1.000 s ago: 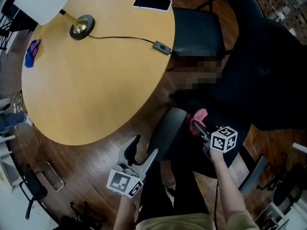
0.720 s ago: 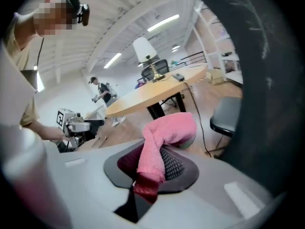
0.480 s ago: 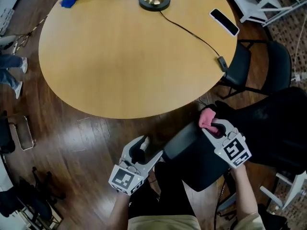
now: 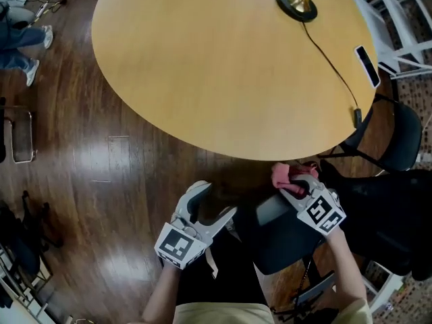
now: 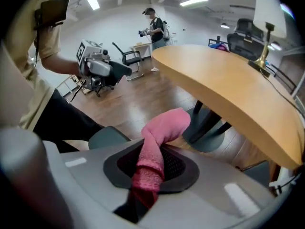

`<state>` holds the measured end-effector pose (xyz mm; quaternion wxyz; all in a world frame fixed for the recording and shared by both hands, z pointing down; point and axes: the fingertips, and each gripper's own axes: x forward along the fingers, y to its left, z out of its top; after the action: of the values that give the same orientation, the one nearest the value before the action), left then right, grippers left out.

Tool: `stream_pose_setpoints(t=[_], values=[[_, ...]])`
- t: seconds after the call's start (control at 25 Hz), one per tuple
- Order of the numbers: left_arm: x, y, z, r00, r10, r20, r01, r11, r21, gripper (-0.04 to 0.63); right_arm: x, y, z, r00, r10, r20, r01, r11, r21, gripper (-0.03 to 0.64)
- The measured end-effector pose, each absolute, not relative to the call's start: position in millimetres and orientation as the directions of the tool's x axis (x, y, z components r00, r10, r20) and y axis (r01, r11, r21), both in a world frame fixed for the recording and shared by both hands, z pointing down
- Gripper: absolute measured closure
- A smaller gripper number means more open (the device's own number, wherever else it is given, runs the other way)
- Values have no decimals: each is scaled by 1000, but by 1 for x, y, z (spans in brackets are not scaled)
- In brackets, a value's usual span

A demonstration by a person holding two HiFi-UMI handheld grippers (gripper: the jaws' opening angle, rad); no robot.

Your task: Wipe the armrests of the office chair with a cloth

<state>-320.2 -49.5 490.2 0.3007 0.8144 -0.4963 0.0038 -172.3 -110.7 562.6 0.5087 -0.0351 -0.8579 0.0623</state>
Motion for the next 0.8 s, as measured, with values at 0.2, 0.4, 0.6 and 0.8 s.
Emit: stream_pose_setpoints(t=[0.2, 0.4, 0.6, 0.8], values=[[-337, -36, 498, 496, -821, 281, -802, -310, 510, 316, -168, -109, 566, -477, 181, 860, -50, 971, -233, 560], [-352, -22, 504, 473, -840, 267, -800, -284, 528, 316, -174, -94, 567, -418, 251, 873, -14, 959, -282, 560], [-370, -16, 512, 436, -860, 264, -804, -241, 543, 316, -180, -76, 570, -331, 346, 878, 53, 936, -348, 560], [-384, -5, 523, 410, -871, 271, -818, -219, 531, 319, -188, -44, 573, -249, 479, 842, 124, 878, -462, 560]])
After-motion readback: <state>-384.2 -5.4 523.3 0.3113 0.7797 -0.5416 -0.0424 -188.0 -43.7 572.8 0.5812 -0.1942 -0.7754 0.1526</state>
